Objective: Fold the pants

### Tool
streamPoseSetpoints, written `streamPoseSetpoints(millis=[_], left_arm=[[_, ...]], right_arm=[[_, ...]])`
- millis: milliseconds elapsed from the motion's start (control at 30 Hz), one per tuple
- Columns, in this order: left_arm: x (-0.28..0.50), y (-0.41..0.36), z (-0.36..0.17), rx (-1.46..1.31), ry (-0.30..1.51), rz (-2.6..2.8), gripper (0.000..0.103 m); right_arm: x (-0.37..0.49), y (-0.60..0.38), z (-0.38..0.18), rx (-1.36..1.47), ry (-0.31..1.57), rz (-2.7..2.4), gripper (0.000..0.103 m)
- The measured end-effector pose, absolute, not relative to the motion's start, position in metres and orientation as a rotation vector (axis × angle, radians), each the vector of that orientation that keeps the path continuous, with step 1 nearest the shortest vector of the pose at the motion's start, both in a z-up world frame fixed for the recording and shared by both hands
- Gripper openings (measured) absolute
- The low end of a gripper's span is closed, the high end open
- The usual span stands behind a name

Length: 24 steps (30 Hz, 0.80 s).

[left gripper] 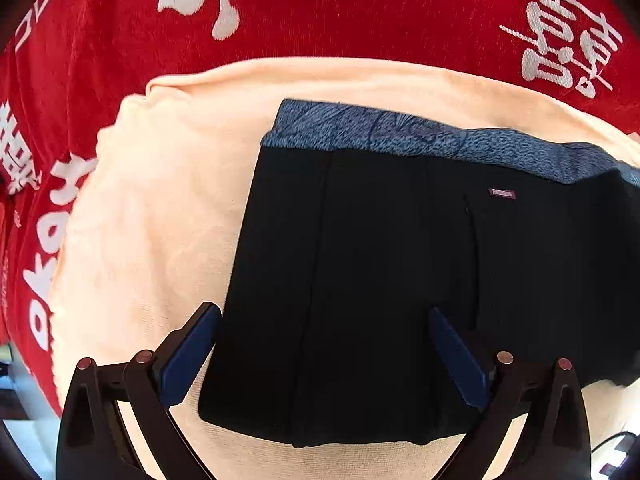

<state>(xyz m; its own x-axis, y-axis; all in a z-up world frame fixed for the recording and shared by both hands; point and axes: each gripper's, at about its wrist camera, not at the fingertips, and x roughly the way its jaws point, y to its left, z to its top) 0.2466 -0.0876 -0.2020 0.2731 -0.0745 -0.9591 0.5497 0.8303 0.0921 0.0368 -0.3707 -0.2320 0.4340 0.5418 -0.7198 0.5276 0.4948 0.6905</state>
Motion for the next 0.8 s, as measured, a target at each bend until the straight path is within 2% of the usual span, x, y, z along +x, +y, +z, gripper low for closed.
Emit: streamPoseSetpoints(millis=[100,167,233,400,500,567,600,667,700,800], left_arm=[[0.247,-0.086,-0.199,0.42,1.264,-0.4,0.103],[0.241,-0.091,-0.191,0.457,1.264,-0.376,0.103],[0.233,-0.098,-0.18,0.48,1.243,-0.375,0.103],[0.2,-0.139,-0.148,0.422,1.177,-0.436,0.103],[0.187,-0.161,-0.14,0.461,1.131,-0.43,0.103],[0.193,-0.154,-0.148,0.529,1.12,-0.341,0.103],[0.194,-0.15,-0.151,0.544,1.129,-0.301,0.103],[0.215,-0.118,-0.158,0.562,1.182,-0.175,0.103],[0.221,-0.105,-0.156,0.558,1.193,-0.125,0.103],[0.237,-0.076,-0.135,0.53,1.157,-0.062,0.103]], right_arm=[[0.026,-0.373,-0.239,1.214,1.167,0.017,0.01],[0.021,-0.371,-0.225,1.147,1.224,0.045,0.013],[0.013,-0.377,-0.205,1.011,1.277,0.021,0.023],[0.013,-0.435,-0.166,0.805,1.196,-0.111,0.023],[0.026,-0.457,-0.168,0.757,1.192,-0.141,0.023],[0.03,-0.465,-0.18,0.631,1.258,-0.195,0.021],[0.026,-0.472,-0.184,0.643,1.258,-0.197,0.015],[0.015,-0.489,-0.181,0.752,1.228,-0.235,0.015],[0.012,-0.494,-0.179,0.77,1.22,-0.27,0.019],[0.012,-0.505,-0.165,0.843,1.153,-0.252,0.02]])
